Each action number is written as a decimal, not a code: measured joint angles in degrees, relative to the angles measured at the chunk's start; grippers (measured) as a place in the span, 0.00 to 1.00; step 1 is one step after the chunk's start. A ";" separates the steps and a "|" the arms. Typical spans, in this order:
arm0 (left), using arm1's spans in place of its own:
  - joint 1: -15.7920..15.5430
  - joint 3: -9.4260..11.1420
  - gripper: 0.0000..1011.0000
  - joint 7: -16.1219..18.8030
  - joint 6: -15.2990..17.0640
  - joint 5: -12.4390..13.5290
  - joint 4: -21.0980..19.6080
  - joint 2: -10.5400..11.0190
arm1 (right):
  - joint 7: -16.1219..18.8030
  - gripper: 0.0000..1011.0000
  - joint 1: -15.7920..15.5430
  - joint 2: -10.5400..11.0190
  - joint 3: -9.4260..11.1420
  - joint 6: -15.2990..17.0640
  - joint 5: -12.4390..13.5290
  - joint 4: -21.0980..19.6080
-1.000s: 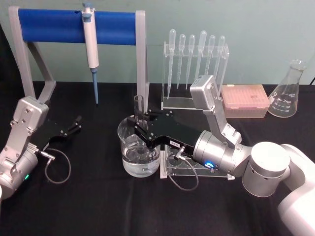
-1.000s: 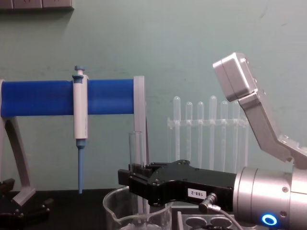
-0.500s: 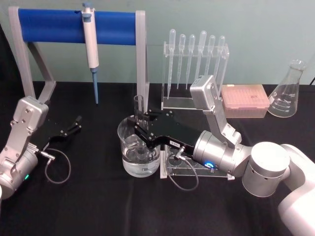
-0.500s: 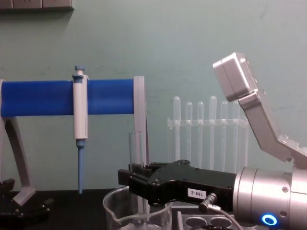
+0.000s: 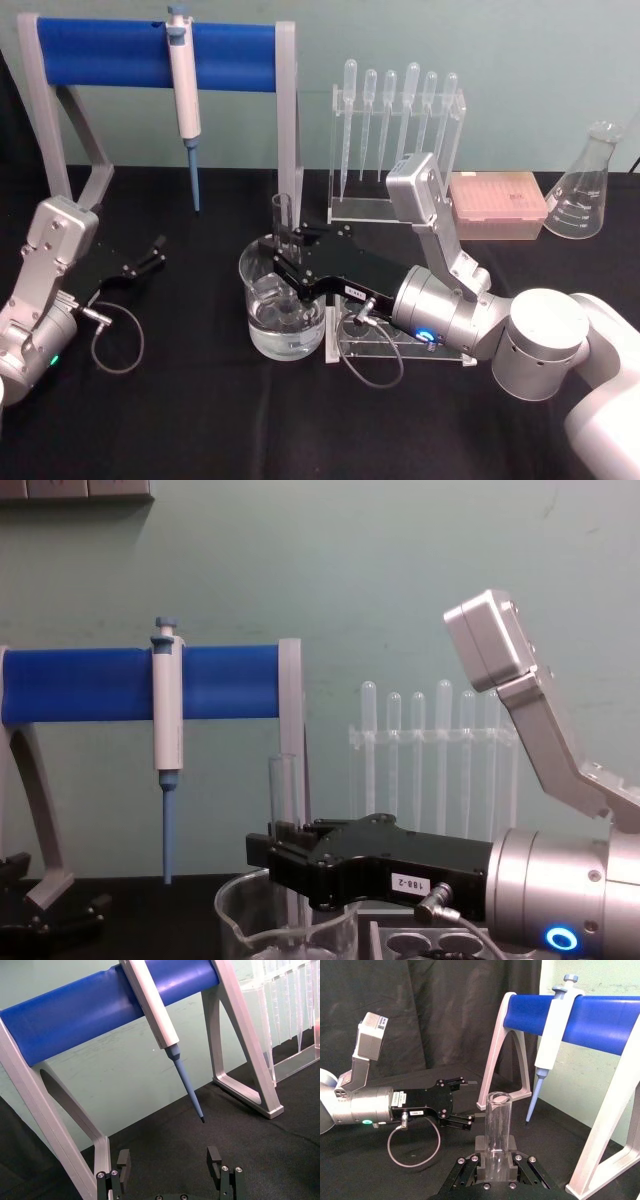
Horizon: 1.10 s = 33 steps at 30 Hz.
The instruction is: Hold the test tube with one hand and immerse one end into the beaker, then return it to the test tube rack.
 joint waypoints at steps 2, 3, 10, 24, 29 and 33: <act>0.00 0.00 0.99 0.00 0.00 0.00 0.00 0.01 | 0.00 0.22 0.00 0.00 0.00 0.00 0.00 0.00; 0.00 0.00 0.99 0.00 0.00 0.00 0.00 0.00 | 0.00 0.22 0.00 0.00 0.00 0.00 0.00 0.00; 0.00 0.00 0.99 0.00 0.00 0.00 0.00 0.00 | 0.00 0.22 0.00 0.00 0.00 0.00 0.00 0.00; 0.00 0.00 0.99 0.00 0.00 0.00 0.00 0.00 | 0.00 0.22 0.00 0.00 0.00 0.00 0.00 0.00; 0.00 0.00 0.99 0.00 0.00 0.00 0.00 0.00 | 0.00 0.22 0.00 0.00 0.00 0.00 0.00 0.00; 0.00 0.00 0.99 0.00 0.00 0.00 0.00 0.00 | 0.00 0.22 0.00 0.00 0.00 0.00 0.00 0.00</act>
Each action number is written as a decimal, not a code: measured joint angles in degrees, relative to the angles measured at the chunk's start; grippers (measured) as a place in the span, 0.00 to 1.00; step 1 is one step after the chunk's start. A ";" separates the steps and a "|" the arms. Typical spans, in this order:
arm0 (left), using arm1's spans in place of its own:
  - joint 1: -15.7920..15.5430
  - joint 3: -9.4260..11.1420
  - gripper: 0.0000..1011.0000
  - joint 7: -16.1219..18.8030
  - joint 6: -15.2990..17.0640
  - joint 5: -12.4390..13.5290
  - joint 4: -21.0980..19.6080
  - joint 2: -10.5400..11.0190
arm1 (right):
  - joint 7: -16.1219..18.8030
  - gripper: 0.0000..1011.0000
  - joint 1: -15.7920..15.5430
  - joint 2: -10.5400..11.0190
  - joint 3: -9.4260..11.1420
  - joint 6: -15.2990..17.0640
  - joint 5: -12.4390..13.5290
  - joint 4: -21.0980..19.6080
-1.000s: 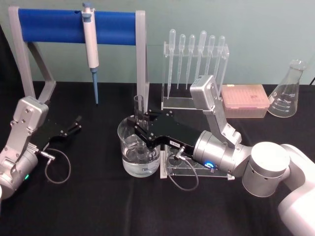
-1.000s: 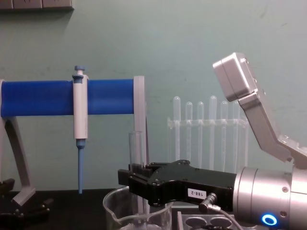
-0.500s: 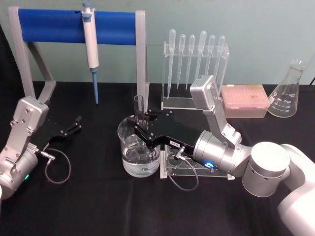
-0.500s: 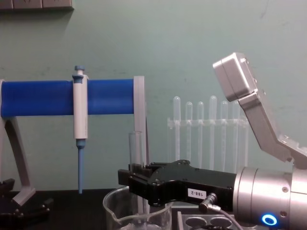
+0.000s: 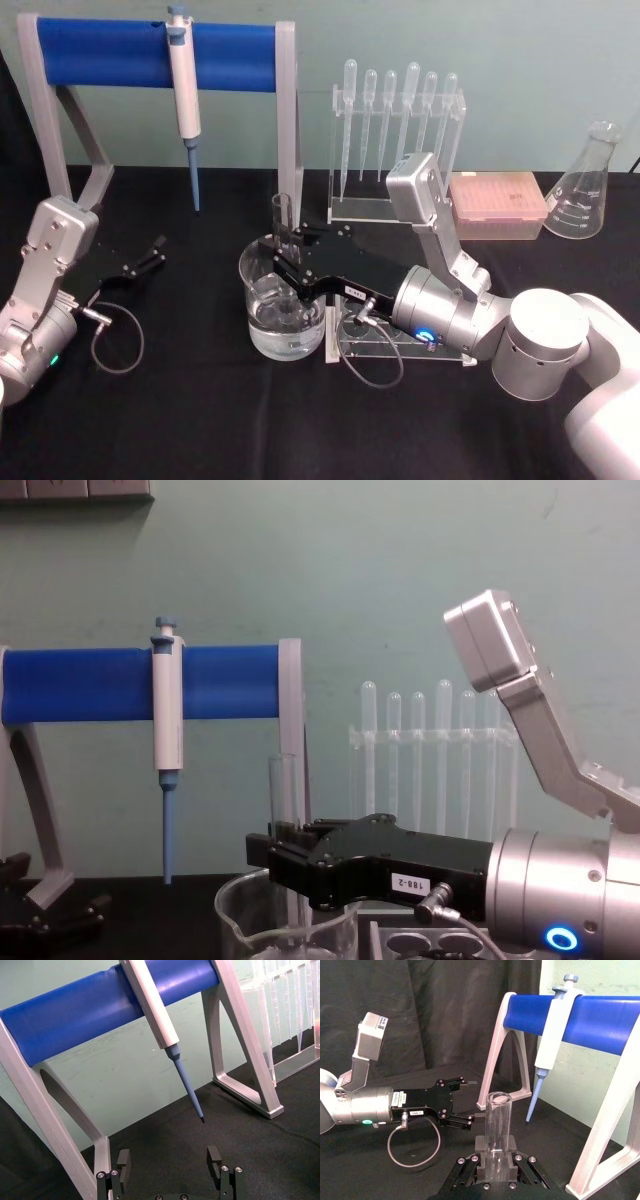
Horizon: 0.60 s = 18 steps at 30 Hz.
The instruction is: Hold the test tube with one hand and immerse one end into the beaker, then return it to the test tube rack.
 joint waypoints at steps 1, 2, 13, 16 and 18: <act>0.00 0.00 0.99 0.00 0.00 0.00 0.00 0.00 | 0.00 0.22 0.00 0.00 0.00 0.00 0.00 0.00; 0.00 0.00 0.99 0.00 0.00 0.00 0.00 0.00 | 0.00 0.22 0.00 0.00 0.00 0.00 0.00 0.00; 0.00 0.00 0.99 0.00 0.00 0.00 0.00 0.00 | 0.00 0.22 0.00 0.00 0.00 0.00 0.00 0.00; 0.00 0.00 0.99 0.00 0.00 0.00 0.00 0.00 | 0.00 0.22 0.00 0.00 0.00 0.00 0.00 0.00; 0.00 0.00 0.99 0.00 0.00 0.00 0.00 0.00 | 0.00 0.22 0.00 0.00 0.00 0.00 0.00 0.00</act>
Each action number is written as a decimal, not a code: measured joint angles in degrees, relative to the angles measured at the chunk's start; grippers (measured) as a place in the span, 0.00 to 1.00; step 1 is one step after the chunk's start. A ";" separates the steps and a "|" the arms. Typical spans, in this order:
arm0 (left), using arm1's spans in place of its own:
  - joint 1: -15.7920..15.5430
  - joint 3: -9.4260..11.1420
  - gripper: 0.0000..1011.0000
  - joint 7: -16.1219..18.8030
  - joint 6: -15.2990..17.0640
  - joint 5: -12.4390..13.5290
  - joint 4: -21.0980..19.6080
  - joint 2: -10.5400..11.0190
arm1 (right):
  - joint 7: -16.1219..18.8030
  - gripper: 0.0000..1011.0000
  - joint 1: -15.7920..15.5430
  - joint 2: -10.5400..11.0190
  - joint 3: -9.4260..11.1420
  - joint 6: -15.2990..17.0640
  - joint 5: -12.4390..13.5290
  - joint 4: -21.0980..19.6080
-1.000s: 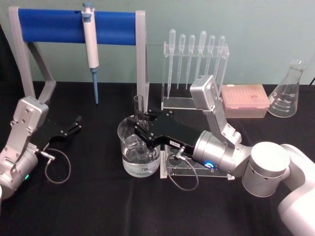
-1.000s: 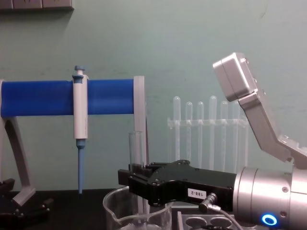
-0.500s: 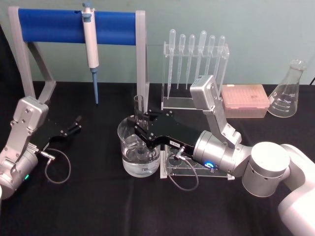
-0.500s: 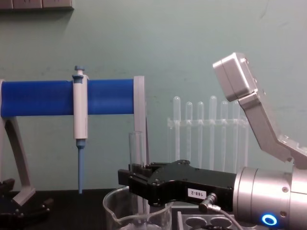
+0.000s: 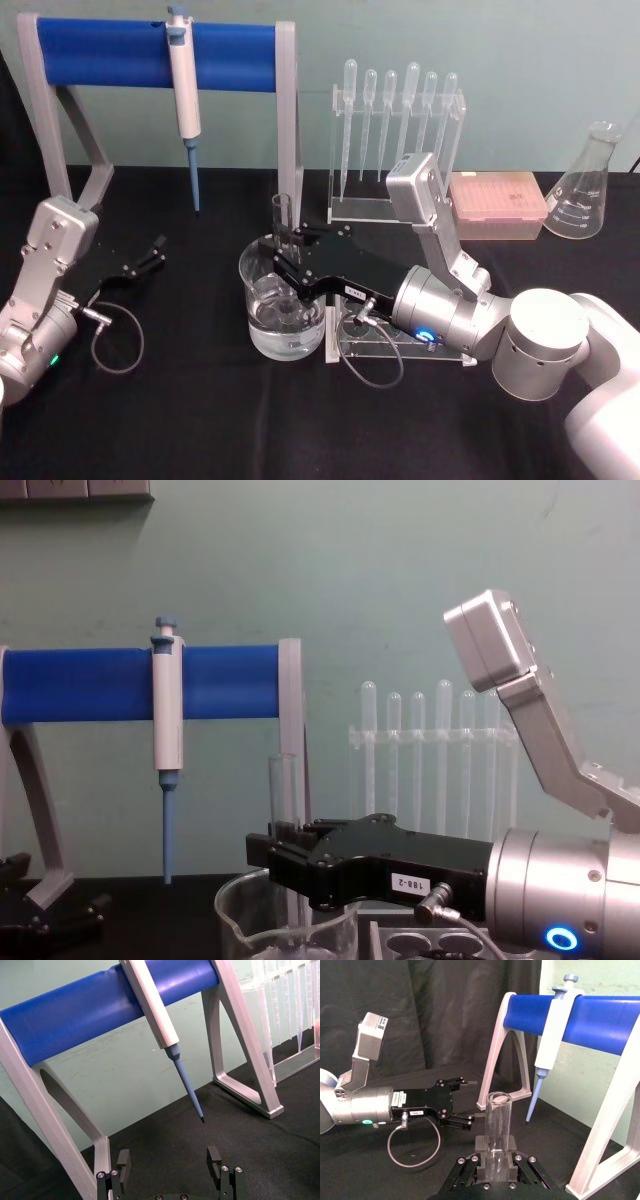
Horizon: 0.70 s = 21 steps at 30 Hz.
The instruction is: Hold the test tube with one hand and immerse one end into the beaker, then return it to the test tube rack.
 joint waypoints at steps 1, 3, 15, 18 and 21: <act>0.00 0.00 0.99 0.00 0.00 0.00 0.00 0.00 | 0.00 0.22 0.00 0.00 0.00 0.00 0.00 0.00; 0.00 0.00 0.99 0.00 0.00 0.00 0.00 0.00 | 0.00 0.22 0.00 0.00 0.00 0.00 0.00 0.00; 0.00 0.00 0.99 0.00 0.00 0.00 0.00 0.00 | 0.00 0.22 0.00 0.00 0.00 0.00 0.00 0.01; 0.00 0.00 0.99 0.00 0.00 0.00 0.00 0.00 | 0.00 0.22 0.00 0.00 0.00 0.00 0.00 0.00; 0.00 0.00 0.99 0.00 0.00 0.00 0.00 0.00 | 0.00 0.22 0.00 0.00 0.00 0.00 0.00 0.00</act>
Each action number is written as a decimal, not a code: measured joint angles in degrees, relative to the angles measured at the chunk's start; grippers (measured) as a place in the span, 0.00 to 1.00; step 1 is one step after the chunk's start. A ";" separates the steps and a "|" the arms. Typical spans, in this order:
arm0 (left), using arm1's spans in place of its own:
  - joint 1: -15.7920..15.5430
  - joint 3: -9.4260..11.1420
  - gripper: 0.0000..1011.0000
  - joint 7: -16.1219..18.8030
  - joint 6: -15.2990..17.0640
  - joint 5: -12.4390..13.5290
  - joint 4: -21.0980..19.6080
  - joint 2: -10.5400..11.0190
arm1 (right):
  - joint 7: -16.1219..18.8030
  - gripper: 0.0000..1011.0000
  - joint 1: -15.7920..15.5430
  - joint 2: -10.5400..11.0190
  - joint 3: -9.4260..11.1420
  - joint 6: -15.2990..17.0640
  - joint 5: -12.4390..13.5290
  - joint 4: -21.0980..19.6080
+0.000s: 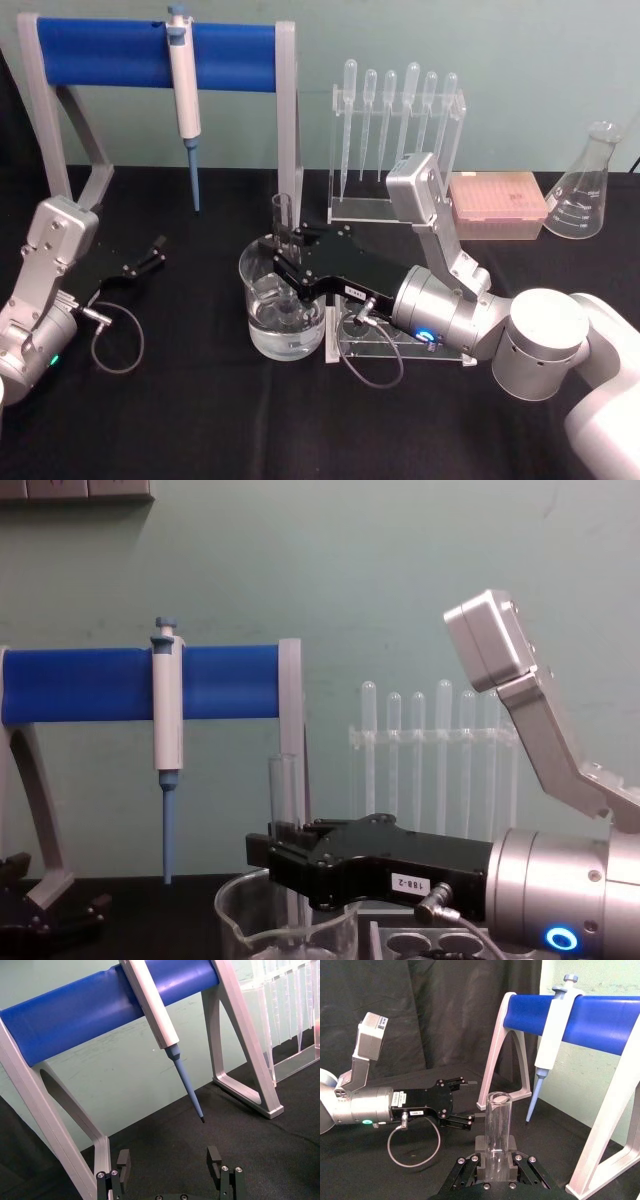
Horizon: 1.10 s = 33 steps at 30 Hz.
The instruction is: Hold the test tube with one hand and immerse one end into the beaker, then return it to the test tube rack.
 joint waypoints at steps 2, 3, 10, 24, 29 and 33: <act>0.00 0.00 0.99 0.00 0.00 0.00 0.00 0.00 | 0.00 0.22 0.00 0.00 0.00 0.00 0.00 0.00; 0.00 0.00 0.99 0.00 0.00 0.00 0.00 0.00 | 0.00 0.22 0.00 0.00 0.00 0.00 0.00 0.00; 0.00 0.00 0.99 0.00 0.00 0.00 0.00 0.00 | 0.00 0.22 0.00 0.00 0.00 0.00 0.00 0.00; 0.00 0.00 0.99 0.00 0.00 0.00 0.00 0.00 | 0.00 0.22 0.00 0.00 0.00 0.00 0.00 0.00; 0.00 0.00 0.99 0.00 0.00 0.00 0.00 0.00 | 0.00 0.22 0.00 0.00 0.00 0.00 0.00 0.00; 0.00 0.00 0.99 0.00 0.00 0.00 0.00 0.00 | 0.00 0.22 0.00 0.00 0.00 0.00 0.00 0.00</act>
